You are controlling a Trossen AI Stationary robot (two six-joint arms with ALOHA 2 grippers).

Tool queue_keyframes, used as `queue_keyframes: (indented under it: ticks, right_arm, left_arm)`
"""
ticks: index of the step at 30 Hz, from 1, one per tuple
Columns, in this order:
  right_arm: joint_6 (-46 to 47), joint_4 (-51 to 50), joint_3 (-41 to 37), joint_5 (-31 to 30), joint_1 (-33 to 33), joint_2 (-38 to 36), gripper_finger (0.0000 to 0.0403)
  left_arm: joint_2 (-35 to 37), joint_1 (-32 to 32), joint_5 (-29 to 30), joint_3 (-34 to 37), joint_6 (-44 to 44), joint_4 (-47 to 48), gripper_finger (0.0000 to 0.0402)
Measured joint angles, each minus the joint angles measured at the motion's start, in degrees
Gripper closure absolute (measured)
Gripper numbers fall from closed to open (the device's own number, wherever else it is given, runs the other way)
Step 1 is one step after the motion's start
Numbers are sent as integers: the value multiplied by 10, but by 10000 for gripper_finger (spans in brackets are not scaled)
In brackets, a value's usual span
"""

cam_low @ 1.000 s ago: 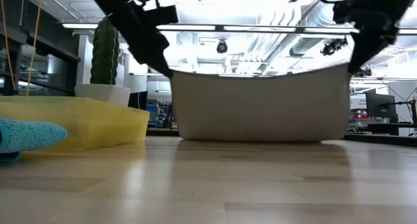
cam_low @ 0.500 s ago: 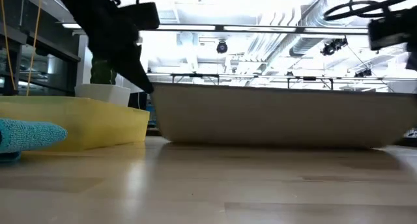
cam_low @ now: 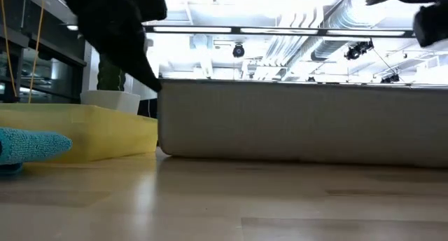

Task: Fold microfiber towels
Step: Fold the gray microfiber towel

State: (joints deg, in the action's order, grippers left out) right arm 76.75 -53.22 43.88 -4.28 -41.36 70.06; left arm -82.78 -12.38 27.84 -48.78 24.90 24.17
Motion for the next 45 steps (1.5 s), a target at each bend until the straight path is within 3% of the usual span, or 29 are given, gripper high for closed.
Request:
queue_keyframes:
  ticks: [3, 8, 15, 21, 28, 35, 45]
  right_arm:
    - [7, -102, 43, -64, 17, -1, 403]
    - [28, -214, 90, -161, 59, -1, 403]
    - [8, -203, 51, -202, 138, 0, 403]
    - [7, -199, 31, -257, 188, 0, 403]
    - [-17, -198, 31, -280, 241, 0, 403]
    - [-34, -191, 31, -333, 295, 1, 403]
    - [-52, -189, 31, -298, 360, 38, 403]
  left_arm:
    - [0, 20, 48, -7, -15, 7, 401]
    - [0, 75, 75, -9, -40, 9, 401]
    - [-5, 163, 88, -3, -86, -17, 401]
    - [-27, 248, 26, 2, -125, -53, 402]
    - [-72, 310, -7, 3, -165, -139, 402]
    - [-118, 345, -20, 3, -166, -153, 402]
    - [-151, 356, -23, 2, -176, -199, 402]
